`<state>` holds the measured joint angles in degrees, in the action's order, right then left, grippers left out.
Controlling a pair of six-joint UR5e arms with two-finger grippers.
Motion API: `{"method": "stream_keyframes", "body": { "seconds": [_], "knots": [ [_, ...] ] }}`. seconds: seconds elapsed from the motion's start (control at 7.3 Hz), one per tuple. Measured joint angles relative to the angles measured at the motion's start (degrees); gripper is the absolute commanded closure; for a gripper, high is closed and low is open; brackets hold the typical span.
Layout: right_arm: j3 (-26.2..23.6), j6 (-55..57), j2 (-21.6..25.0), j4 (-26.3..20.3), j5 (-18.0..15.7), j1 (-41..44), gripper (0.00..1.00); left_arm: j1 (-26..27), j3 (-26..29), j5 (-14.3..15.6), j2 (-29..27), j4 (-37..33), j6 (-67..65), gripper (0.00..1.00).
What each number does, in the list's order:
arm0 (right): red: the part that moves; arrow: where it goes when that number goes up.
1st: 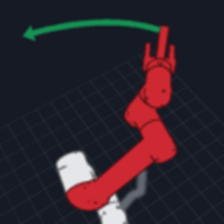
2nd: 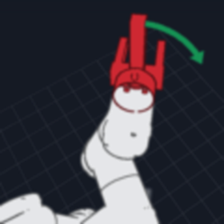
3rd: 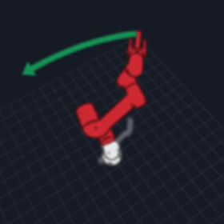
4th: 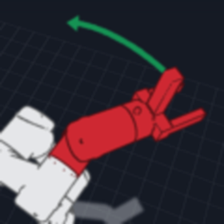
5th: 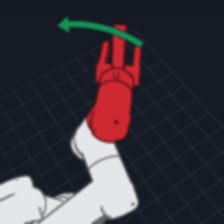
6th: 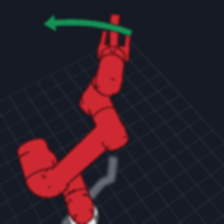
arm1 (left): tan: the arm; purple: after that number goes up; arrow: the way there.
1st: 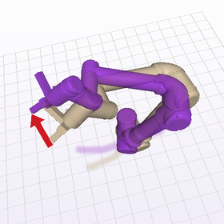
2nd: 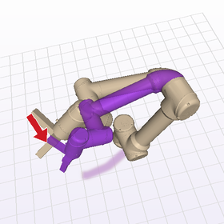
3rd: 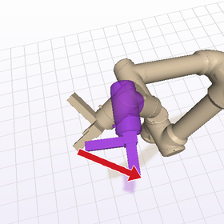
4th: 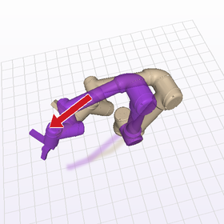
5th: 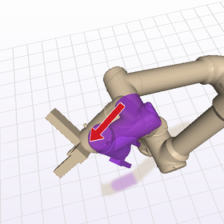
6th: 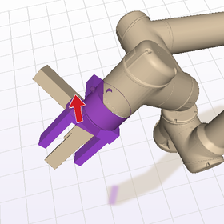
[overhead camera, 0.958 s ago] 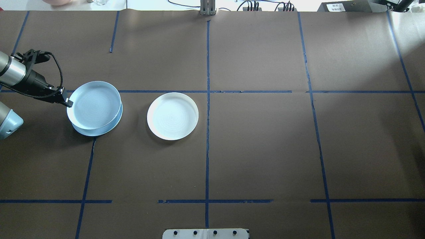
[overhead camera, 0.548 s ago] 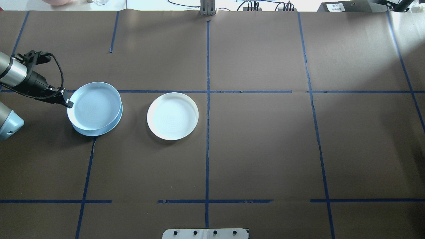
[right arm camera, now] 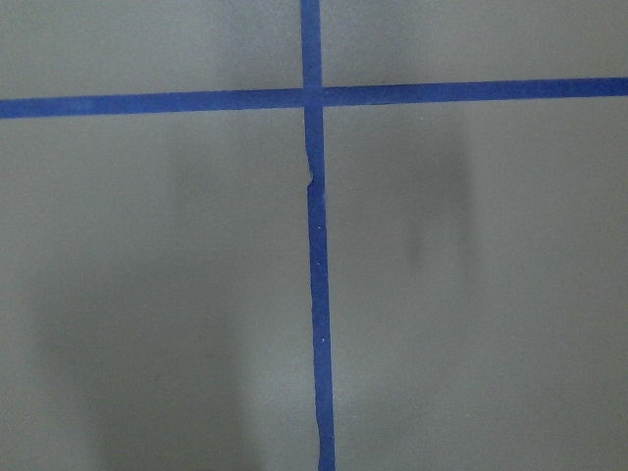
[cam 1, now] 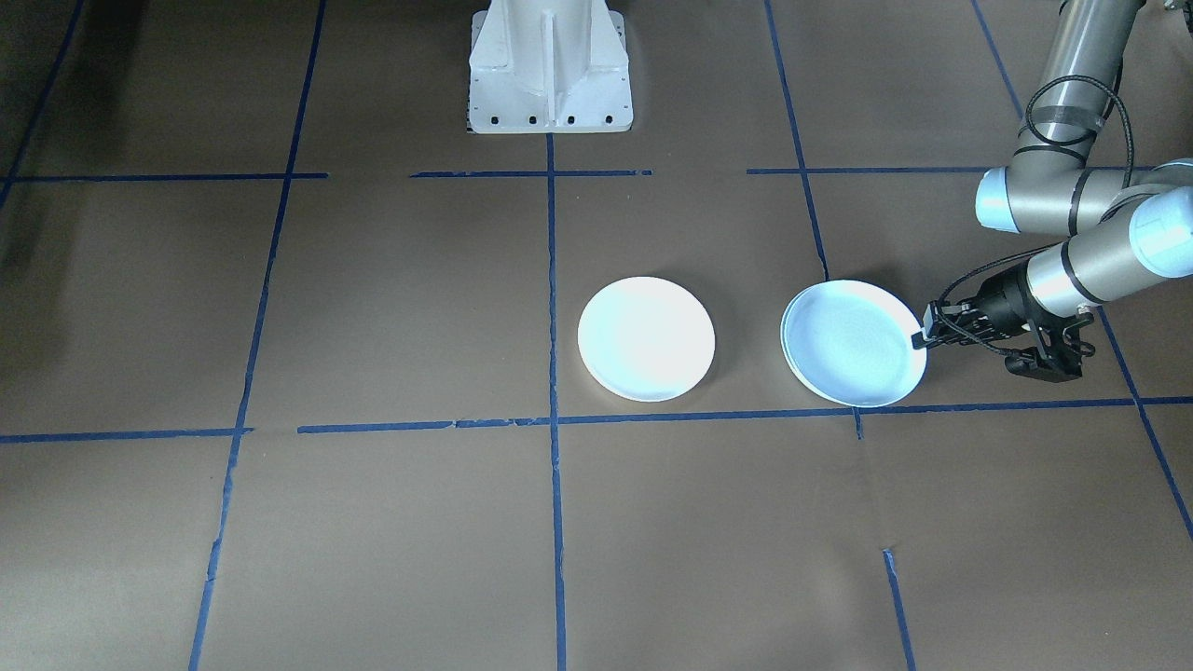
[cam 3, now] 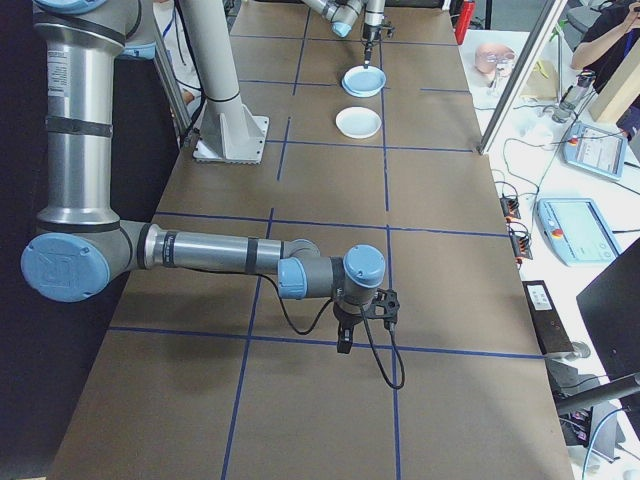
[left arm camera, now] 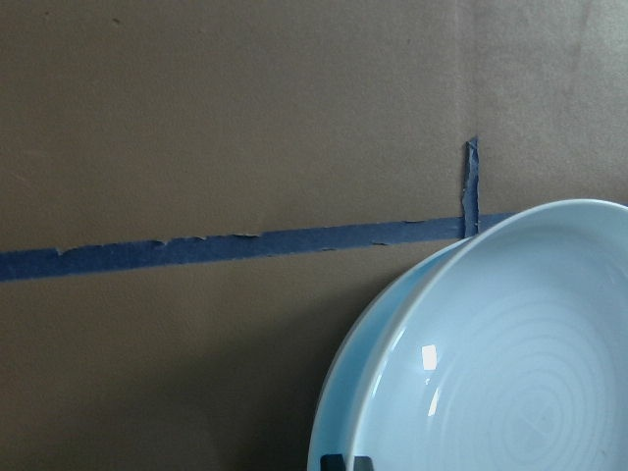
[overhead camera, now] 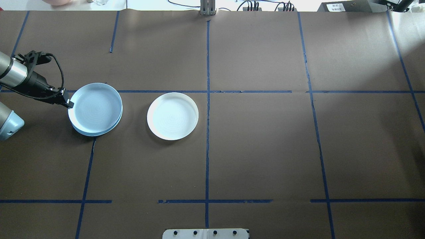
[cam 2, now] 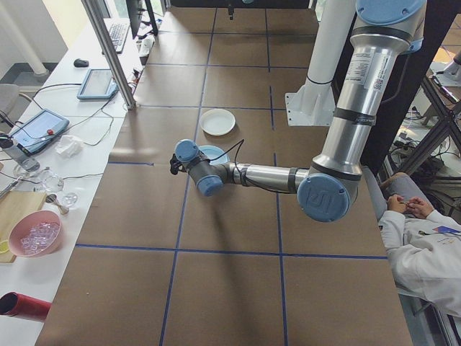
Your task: Stack plate in center
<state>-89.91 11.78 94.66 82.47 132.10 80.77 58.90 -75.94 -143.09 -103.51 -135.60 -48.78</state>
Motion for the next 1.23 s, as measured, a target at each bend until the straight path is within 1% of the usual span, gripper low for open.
{"method": "stream_keyframes", "body": {
  "seconds": [0.68, 1.1, 1.23],
  "knots": [
    [0.0, 0.0, 0.0, 0.0, 0.0, 0.0, 0.00, -0.4, -0.3, 0.3, -0.8, 0.3, -0.6, 0.16],
    [0.0, 0.0, 0.0, 0.0, 0.0, 0.0, 0.00, -1.5, -0.4, 2.1, -6.7, 0.4, -7.3, 0.17],
    [0.0, 0.0, 0.0, 0.0, 0.0, 0.0, 0.00, -2.7, -0.3, 3.6, -9.6, 0.7, -10.8, 0.17]
  ]
}}
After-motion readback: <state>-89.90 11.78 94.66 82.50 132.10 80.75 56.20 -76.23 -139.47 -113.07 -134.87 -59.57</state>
